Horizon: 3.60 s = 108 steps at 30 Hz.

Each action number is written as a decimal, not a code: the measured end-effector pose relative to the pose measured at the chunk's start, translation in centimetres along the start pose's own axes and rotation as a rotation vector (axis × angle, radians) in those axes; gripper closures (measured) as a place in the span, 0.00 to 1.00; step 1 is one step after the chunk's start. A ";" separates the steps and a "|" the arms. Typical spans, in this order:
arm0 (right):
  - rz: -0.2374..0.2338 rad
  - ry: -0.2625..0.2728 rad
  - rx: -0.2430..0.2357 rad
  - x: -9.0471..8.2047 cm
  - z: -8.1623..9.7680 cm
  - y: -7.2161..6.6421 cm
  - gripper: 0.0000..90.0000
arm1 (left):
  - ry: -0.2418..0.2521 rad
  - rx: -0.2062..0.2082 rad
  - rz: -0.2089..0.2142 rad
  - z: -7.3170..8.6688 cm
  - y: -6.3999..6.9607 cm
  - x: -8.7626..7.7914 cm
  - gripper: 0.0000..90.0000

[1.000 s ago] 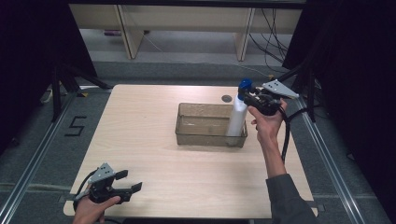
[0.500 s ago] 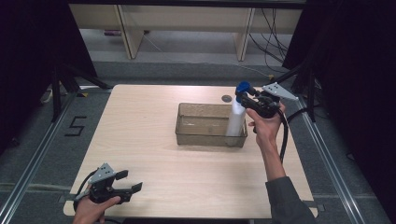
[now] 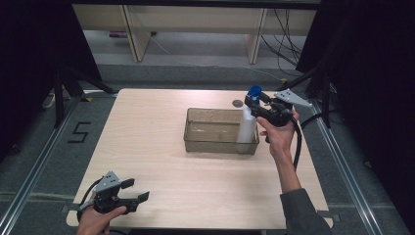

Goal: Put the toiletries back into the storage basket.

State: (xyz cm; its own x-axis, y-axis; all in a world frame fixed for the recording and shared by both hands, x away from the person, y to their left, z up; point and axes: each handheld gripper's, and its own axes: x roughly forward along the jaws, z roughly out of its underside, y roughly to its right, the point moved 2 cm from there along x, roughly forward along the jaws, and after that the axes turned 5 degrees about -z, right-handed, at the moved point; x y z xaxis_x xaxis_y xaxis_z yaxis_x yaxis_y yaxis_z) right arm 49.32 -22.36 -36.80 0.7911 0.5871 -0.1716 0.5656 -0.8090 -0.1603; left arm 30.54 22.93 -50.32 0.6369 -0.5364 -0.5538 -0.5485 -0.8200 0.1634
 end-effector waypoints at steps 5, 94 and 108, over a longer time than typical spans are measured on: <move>-0.006 0.018 0.011 -0.2 0.4 0.1 0.37 | 0.019 0.000 0.004 0.0 0.1 0.1 0.23; -0.025 -0.038 0.051 -6.4 4.9 -2.7 0.19 | 0.003 0.018 0.015 0.0 0.2 -0.1 0.22; -0.045 -0.074 0.077 -7.3 6.6 -3.7 0.20 | 0.011 0.004 0.016 0.0 0.4 -0.1 0.22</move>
State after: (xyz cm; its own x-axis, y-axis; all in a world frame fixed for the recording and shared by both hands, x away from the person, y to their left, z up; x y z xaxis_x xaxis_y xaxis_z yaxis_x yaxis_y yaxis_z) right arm 39.90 -23.49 -41.39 0.7444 0.6257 -0.2331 0.5785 -0.7787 -0.2428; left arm 30.25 22.60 -50.23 0.6339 -0.5515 -0.5423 -0.5608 -0.8106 0.1689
